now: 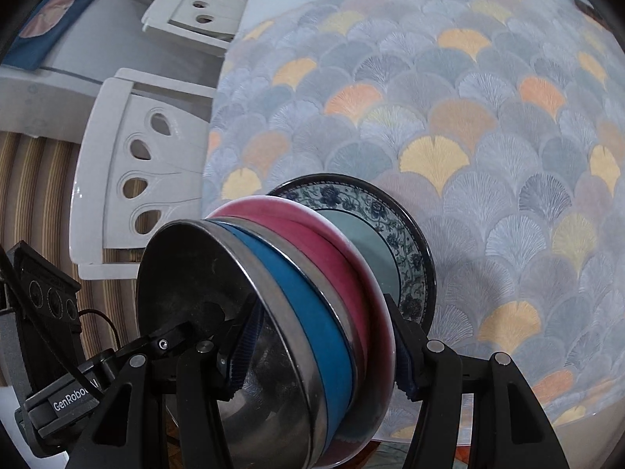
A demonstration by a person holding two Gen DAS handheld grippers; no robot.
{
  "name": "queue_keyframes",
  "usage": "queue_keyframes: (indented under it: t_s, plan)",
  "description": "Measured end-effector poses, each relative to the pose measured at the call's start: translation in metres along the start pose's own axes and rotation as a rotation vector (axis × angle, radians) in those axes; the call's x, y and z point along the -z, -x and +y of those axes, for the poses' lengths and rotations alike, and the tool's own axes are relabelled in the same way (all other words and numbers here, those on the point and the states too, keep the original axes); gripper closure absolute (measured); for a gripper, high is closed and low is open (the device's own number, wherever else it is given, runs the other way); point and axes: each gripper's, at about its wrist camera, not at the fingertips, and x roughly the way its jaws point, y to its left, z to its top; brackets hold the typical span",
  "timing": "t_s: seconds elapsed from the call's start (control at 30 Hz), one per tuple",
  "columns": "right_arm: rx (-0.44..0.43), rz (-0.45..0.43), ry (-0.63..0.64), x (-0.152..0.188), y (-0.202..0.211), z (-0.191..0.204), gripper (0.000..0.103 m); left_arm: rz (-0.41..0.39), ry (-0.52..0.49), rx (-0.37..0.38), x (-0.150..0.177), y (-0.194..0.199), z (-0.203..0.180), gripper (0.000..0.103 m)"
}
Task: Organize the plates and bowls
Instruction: 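Lower the bowl stack onto the plates and open both grippers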
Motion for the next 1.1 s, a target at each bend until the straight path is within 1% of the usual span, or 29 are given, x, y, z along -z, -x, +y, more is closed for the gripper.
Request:
queue_keyframes:
  t_s: [0.2,0.4,0.47,0.53,0.6,0.7,0.73,0.77,0.8,0.83,0.87,0.9,0.93,0.97,1.0,1.1]
  plan:
    - [0.009,0.008,-0.036,0.0,-0.009,-0.004,0.045,0.023,-0.02,-0.001,-0.006,-0.007,0.005,0.067]
    - [-0.002,-0.011,-0.038,-0.001,-0.005,-0.006,0.045,0.023,-0.05,0.01,-0.008,-0.006,0.009,0.066]
    - [-0.004,-0.04,-0.024,0.001,0.002,-0.006,0.045,0.01,-0.064,0.03,-0.008,-0.002,0.011,0.066]
    - [0.021,-0.093,0.019,0.003,0.018,-0.002,0.045,-0.027,-0.097,0.043,-0.008,0.007,0.009,0.065]
    - [0.039,-0.151,0.08,0.006,0.035,0.005,0.043,-0.07,-0.144,0.044,-0.007,0.018,0.006,0.064]
    - [0.001,-0.245,0.154,0.016,0.062,0.015,0.04,-0.135,-0.2,0.064,-0.004,0.038,-0.001,0.063]
    - [0.007,-0.283,0.181,0.02,0.072,0.019,0.039,-0.163,-0.224,0.062,-0.003,0.045,-0.004,0.059]
    - [0.02,-0.322,0.208,0.025,0.08,0.025,0.036,-0.189,-0.244,0.057,-0.001,0.051,-0.008,0.057]
    - [0.044,-0.367,0.239,0.031,0.09,0.031,0.027,-0.224,-0.272,0.043,0.001,0.06,-0.012,0.057]
    - [0.067,-0.407,0.265,0.036,0.098,0.036,0.023,-0.248,-0.291,0.026,0.002,0.065,-0.015,0.053]
    - [0.093,-0.454,0.297,0.043,0.106,0.043,0.018,-0.278,-0.305,0.0,0.003,0.072,-0.018,0.044]
    - [0.111,-0.481,0.319,0.049,0.11,0.047,0.018,-0.307,-0.308,-0.022,0.004,0.078,-0.02,0.038]
    - [0.138,-0.504,0.34,0.054,0.113,0.051,0.017,-0.349,-0.307,-0.041,0.007,0.086,-0.022,0.029]
    - [0.172,-0.517,0.35,0.058,0.113,0.055,0.017,-0.375,-0.305,-0.048,0.008,0.091,-0.022,0.025]
    - [0.2,-0.52,0.35,0.063,0.112,0.057,0.017,-0.399,-0.307,-0.055,0.009,0.096,-0.023,0.025]
    - [0.203,-0.495,0.296,0.071,0.105,0.052,0.017,-0.468,-0.34,-0.122,0.02,0.107,-0.03,0.025]
